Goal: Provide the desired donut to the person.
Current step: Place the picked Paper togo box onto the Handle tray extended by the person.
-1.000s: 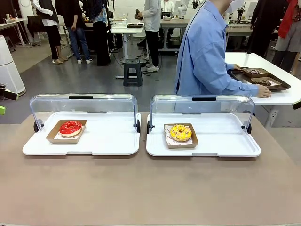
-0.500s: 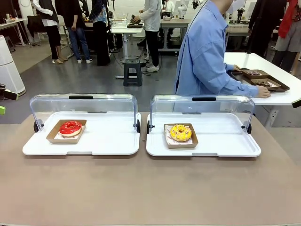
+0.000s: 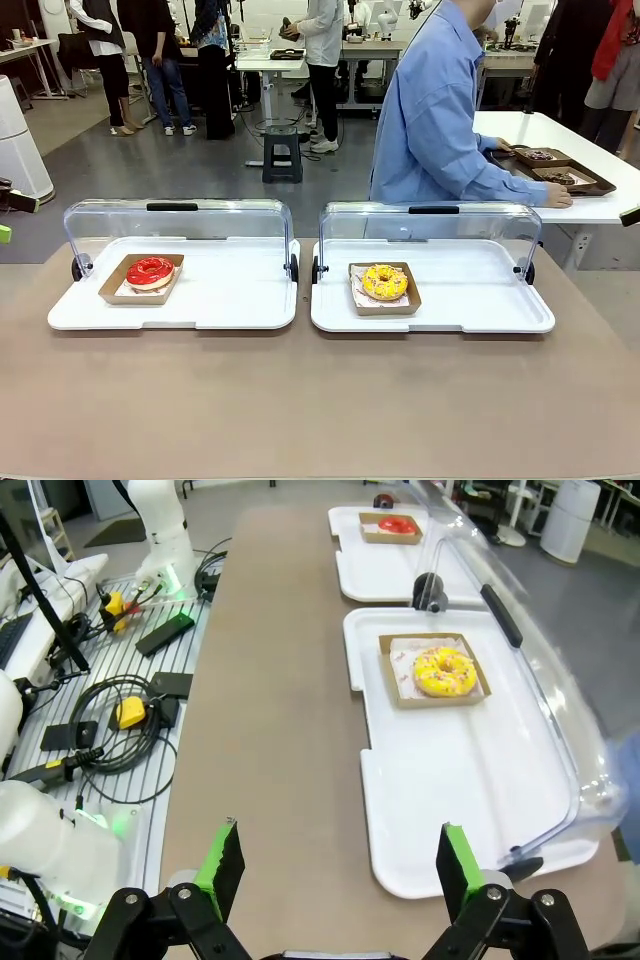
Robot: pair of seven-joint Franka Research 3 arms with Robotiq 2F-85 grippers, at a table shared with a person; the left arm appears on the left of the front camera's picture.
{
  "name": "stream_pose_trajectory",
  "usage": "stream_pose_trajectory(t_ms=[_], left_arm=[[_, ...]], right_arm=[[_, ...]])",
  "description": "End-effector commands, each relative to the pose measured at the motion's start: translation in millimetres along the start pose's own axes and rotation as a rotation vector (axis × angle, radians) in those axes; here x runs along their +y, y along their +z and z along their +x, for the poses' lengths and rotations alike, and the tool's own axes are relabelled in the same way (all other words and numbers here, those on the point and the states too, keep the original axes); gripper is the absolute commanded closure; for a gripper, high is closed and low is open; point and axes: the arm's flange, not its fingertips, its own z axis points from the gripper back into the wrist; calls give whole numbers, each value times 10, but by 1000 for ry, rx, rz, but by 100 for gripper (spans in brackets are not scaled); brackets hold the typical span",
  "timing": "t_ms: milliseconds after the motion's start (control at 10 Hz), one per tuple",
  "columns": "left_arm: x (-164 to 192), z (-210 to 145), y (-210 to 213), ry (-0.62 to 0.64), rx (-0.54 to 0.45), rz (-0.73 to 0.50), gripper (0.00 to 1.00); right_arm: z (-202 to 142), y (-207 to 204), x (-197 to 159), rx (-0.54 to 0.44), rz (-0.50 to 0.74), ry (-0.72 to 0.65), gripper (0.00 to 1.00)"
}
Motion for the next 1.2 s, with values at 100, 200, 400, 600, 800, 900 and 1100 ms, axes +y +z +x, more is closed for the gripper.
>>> stream_pose_trajectory(t_ms=[100, 200, 400, 600, 800, 900, 1100], left_arm=[[-8, 3, 14, -5, -6, -1, 0], [-8, 3, 14, -5, -6, -1, 0], [-8, 3, 14, -5, -6, -1, 0], [-8, 3, 14, -5, -6, -1, 0], [-8, 3, 14, -5, -6, -1, 0], [-8, 3, 14, -5, -6, -1, 0], [-8, 3, 14, -5, -6, -1, 0]], right_arm=[[-8, 0, 0, 1, 0, -6, 0], [-8, 0, 0, 1, 0, -6, 0], [-8, 0, 0, 1, 0, -6, 0], [-8, 0, 0, 1, 0, -6, 0], [-8, 0, 0, 1, 0, -6, 0], [-8, 0, 0, 1, 0, -6, 0], [-8, 0, 0, 1, 0, -6, 0]])
